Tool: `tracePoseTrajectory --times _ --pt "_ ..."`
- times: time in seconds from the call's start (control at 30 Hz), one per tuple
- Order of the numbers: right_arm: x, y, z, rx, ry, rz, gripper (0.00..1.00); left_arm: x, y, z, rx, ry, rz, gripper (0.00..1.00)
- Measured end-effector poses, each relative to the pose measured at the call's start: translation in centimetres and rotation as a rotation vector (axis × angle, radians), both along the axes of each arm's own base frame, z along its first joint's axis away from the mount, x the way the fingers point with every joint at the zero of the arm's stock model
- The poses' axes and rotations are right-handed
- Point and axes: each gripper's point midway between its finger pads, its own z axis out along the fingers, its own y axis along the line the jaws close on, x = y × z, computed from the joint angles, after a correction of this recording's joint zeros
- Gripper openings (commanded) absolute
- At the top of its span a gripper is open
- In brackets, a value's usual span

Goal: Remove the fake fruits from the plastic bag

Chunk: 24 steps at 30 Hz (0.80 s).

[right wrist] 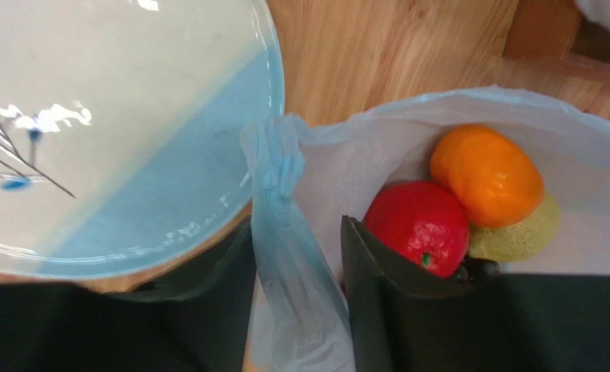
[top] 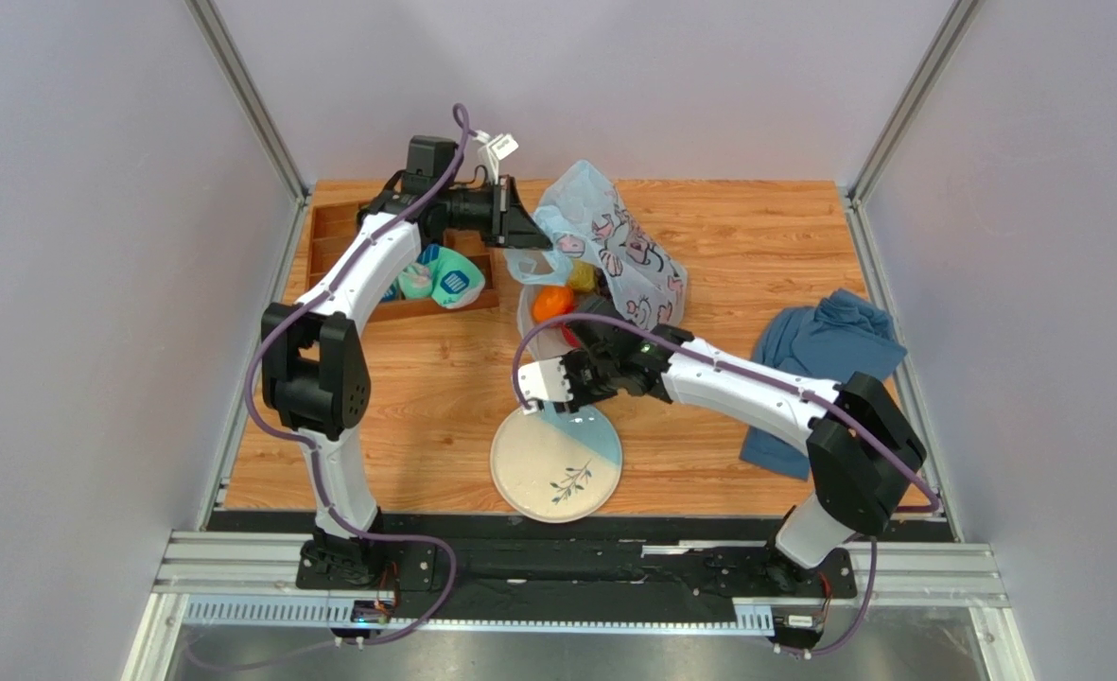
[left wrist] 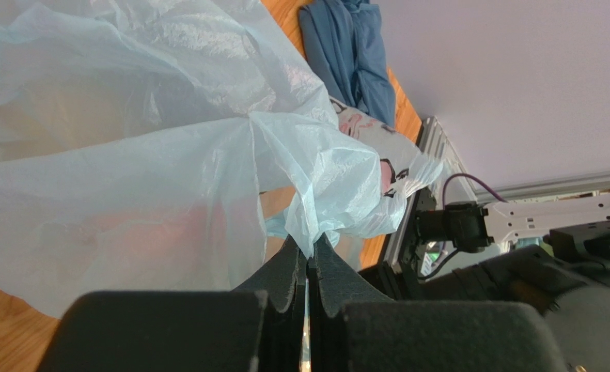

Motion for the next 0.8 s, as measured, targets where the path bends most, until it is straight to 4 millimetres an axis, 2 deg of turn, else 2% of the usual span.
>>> tracePoseTrajectory --times 0.1,0.17,0.23,0.27,0.37,0.43,0.5,0.57,0.63,0.73,0.77,0.8 --pt "2.1 -2.7 -0.7 -0.063 0.013 -0.049 0.07 0.1 0.0 0.6 -0.003 -0.016 0.000 0.00" --pt "5.0 -5.9 -0.5 -0.097 0.000 -0.117 0.05 0.4 -0.1 1.4 -0.008 -0.036 0.000 0.00" --pt "9.1 -9.9 0.5 -0.127 -0.031 -0.214 0.04 1.2 -0.3 2.8 -0.020 -0.074 -0.002 0.00" --pt "11.8 -12.0 1.6 -0.130 -0.066 -0.273 0.03 1.9 -0.5 3.8 -0.029 -0.107 -0.004 0.00" --pt "18.2 -17.2 5.3 -0.114 -0.177 -0.416 0.01 4.0 -1.0 6.4 -0.054 -0.211 -0.005 0.00" --pt "21.1 -20.2 8.3 -0.090 -0.261 -0.502 0.01 4.8 -1.2 7.5 -0.063 -0.258 -0.003 0.00" --pt "22.6 -22.0 10.7 -0.066 -0.331 -0.555 0.01 5.0 -1.3 8.5 -0.071 -0.296 -0.004 0.00" --pt "22.4 -23.2 11.9 -0.049 -0.378 -0.582 0.02 4.8 -1.3 9.2 -0.083 -0.319 -0.015 0.00" --pt "19.6 -23.8 11.4 -0.067 -0.380 -0.557 0.06 4.0 -1.3 8.9 -0.089 -0.310 -0.033 0.00" --pt "12.6 -24.7 7.9 -0.136 -0.338 -0.472 0.35 1.0 -0.8 6.1 -0.073 -0.222 -0.063 0.00" --pt "9.7 -25.0 5.9 -0.168 -0.311 -0.434 0.51 -0.1 -0.7 5.2 -0.065 -0.192 -0.074 0.00" --pt "6.4 -25.6 3.3 -0.210 -0.268 -0.390 0.56 -1.2 -0.7 3.9 -0.056 -0.152 -0.086 0.00"
